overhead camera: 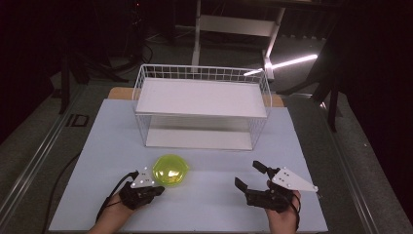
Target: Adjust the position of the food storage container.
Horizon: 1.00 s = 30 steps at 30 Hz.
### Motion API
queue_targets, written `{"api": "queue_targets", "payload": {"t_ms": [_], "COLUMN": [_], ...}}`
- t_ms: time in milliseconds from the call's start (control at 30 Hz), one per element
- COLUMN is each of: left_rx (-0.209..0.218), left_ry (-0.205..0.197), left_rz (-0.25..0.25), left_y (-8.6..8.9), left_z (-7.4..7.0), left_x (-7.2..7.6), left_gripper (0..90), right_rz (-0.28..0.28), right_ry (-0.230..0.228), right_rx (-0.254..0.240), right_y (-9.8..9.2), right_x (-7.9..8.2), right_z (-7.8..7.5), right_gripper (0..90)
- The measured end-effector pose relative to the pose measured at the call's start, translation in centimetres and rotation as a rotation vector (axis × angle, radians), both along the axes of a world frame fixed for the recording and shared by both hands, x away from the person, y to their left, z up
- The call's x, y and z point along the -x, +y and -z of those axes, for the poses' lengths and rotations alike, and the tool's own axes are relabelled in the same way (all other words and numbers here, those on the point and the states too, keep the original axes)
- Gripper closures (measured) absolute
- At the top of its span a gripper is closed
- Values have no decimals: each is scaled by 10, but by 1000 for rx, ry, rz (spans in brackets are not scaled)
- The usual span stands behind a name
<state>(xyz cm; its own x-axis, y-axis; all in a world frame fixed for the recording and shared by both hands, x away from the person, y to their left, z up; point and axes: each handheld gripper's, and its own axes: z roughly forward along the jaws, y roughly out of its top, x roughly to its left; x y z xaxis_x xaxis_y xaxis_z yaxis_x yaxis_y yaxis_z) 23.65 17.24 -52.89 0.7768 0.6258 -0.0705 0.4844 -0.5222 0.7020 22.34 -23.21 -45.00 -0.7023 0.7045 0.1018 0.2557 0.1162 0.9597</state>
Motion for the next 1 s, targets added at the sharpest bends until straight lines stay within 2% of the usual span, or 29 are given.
{"api": "queue_targets", "payload": {"t_ms": [133, 200, 267, 467, 600, 667, 767, 867, 967, 1000], "left_rx": [-1, -5, -12, -22, -18, 0, 4, 4, 30, 27], "left_ry": [-7, -17, -14, 3, 10, 25, 39, 41, 53, 51], "left_rz": [-35, -77, -98, -117, -105, -89, -57, -48, -21, -24], "left_y": [11, 19, 23, 22, 16, 9, -1, -5, -17, -18], "left_z": [-1, -3, -3, 3, 5, 6, 5, 5, 6, 6], "left_x": [-3, -13, -20, -34, -37, -37, -36, -36, -35, -35], "left_gripper": [900, 900, 900, 900, 900, 900, 900, 900, 900, 900], "right_rz": [3, 3, 3, 3, 3, 1, 1, 0, 1, 2], "right_ry": [3, 4, 5, 7, 9, 6, 9, 12, 7, 7], "right_rx": [-1, 0, -1, -1, -2, -1, -1, 1, 1, 2], "right_y": [-1, 0, 0, 1, 1, 0, 0, 0, 0, -1], "right_x": [-1, -1, -1, 0, 0, 1, 0, 0, 1, 1], "right_z": [0, 1, 1, 1, 1, 1, 1, 1, 0, 1], "right_gripper": [148, 149, 149, 148, 149, 148, 149, 148, 148, 149]}}
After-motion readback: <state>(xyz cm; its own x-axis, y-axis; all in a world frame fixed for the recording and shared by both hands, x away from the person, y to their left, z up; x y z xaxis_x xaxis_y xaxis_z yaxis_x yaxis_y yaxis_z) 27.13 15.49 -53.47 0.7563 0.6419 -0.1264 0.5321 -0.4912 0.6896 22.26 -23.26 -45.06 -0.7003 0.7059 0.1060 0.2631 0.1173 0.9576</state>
